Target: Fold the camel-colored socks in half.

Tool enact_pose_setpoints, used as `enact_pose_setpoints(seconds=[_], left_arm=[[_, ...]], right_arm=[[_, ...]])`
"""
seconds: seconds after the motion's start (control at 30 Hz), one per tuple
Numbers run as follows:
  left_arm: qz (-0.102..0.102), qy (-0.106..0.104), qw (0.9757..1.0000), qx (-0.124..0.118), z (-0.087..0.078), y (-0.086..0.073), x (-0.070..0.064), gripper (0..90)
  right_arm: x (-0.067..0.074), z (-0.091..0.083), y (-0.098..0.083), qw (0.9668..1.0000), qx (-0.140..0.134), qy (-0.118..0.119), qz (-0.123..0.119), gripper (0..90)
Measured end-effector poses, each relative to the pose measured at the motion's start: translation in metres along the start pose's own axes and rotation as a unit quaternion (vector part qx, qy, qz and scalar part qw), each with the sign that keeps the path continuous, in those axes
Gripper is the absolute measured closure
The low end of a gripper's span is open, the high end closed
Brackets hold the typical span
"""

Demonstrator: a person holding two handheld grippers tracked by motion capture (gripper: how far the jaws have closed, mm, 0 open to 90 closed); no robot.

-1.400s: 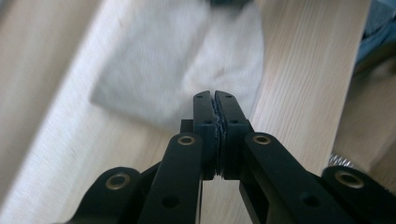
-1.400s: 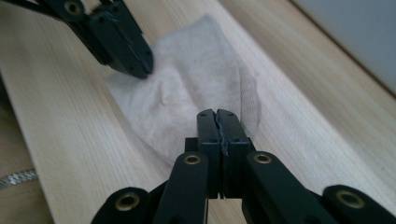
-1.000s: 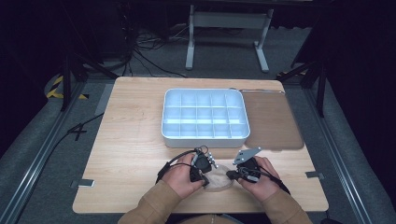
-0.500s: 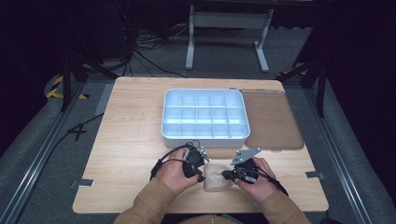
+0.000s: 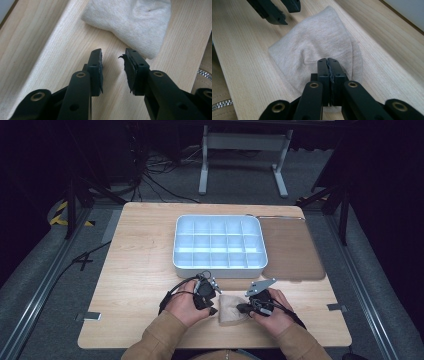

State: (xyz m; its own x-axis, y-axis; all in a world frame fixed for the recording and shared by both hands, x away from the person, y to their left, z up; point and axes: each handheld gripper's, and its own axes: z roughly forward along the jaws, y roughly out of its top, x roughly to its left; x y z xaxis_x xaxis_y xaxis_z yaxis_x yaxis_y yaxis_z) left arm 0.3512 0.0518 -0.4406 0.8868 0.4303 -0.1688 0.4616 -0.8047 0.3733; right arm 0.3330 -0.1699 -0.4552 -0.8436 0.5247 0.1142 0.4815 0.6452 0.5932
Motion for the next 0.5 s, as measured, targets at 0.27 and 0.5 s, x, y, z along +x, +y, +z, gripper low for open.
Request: enact_pose_setpoints(seconds=[0.27, 0.5], left_arm=[[0.012, -0.003, 0.9999, 0.011, 0.0071, 0.0031, -0.0029, 70.2], [0.016, 0.000, 0.9998, 0.009, 0.0101, 0.0054, -0.0044, 75.7]], right_arm=[[0.0014, 0.0004, 0.0000, 1.0000, 0.000, -0.004, -0.005, 89.3], [0.0022, 0.0007, -0.0003, 0.9999, -0.001, -0.008, -0.010, 89.3]])
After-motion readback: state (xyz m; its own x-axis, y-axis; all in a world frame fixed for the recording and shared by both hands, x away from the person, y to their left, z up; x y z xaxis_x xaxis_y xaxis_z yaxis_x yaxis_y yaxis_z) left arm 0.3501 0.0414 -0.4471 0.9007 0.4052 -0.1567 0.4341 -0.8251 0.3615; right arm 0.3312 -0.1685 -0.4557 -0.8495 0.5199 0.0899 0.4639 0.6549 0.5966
